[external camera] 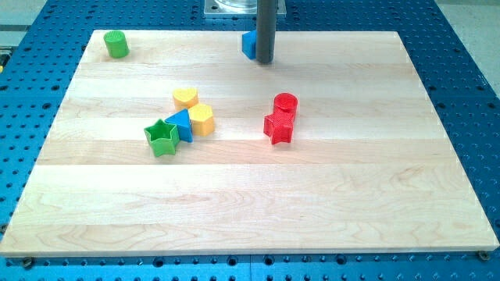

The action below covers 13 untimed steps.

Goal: Move the triangle to the top right corner of the board

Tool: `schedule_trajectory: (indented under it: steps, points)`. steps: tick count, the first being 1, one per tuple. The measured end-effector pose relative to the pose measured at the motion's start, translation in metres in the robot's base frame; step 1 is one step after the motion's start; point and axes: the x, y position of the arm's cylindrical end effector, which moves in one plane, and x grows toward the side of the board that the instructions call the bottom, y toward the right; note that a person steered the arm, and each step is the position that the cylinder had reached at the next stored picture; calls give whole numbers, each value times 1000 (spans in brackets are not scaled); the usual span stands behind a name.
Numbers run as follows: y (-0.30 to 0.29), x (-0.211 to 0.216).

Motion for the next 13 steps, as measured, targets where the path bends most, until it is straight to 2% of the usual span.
schedule_trajectory:
  steps: [1, 2, 3, 4, 5, 6, 7, 8, 9, 11, 12, 13]
  points:
    - [-70, 14]
    - [-160, 66]
    - [-213, 141]
    - [-171, 190]
    - [-106, 177]
    - [-41, 142]
    - [-51, 134]
    - [-74, 178]
    - [-111, 159]
    - [-62, 75]
    - [-109, 84]
    - [-155, 75]
